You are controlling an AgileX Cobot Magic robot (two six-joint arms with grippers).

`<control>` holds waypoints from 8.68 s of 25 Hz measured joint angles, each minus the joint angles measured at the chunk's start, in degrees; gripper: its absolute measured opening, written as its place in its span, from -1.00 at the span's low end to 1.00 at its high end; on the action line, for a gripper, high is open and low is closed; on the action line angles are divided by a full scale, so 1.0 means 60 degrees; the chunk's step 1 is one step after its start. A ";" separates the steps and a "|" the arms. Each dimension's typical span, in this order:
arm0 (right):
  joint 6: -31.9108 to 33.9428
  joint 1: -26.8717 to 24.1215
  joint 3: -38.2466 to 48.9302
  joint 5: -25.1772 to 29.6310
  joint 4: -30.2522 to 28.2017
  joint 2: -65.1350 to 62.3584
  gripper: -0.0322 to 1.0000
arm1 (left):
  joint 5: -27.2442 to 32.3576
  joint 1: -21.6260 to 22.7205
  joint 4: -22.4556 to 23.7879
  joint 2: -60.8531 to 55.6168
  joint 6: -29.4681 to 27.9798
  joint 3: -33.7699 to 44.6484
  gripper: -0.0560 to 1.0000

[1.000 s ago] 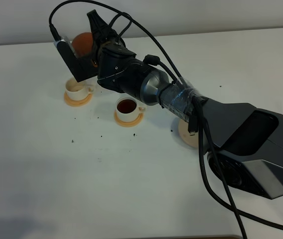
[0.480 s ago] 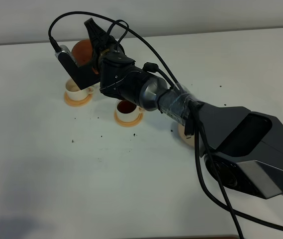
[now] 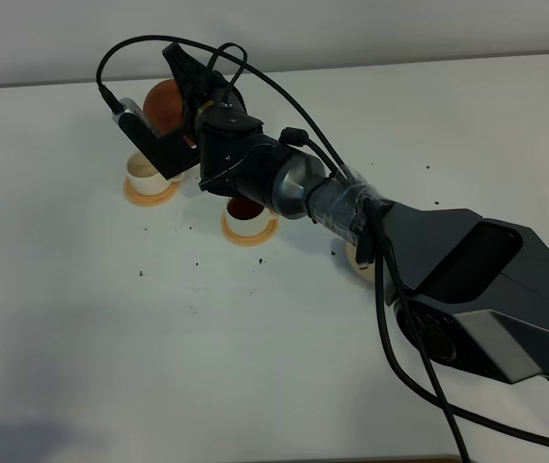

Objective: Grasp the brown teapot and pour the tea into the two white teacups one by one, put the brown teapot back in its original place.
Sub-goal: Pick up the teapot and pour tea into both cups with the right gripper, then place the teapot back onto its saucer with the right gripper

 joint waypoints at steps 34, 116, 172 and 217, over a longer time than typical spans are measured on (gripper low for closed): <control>-0.0067 0.0185 0.0000 -0.0333 -0.2382 0.0000 -0.77 | 0.0000 0.0000 0.0000 0.0000 -0.0009 0.0000 -0.42; -0.0834 0.0380 0.0000 -0.0433 -0.4414 0.0000 -0.77 | 0.0000 0.0000 0.0000 0.0000 -0.0003 0.0000 -0.42; 0.0084 0.0468 0.0000 0.2050 -0.0542 -0.0383 -0.77 | 0.0000 0.0000 0.0000 0.0000 -0.0003 0.0000 -0.42; 0.7361 -0.2187 0.3514 0.6721 0.8486 -0.4268 -0.77 | 0.0000 0.0000 0.0000 0.0000 -0.0003 0.0000 -0.42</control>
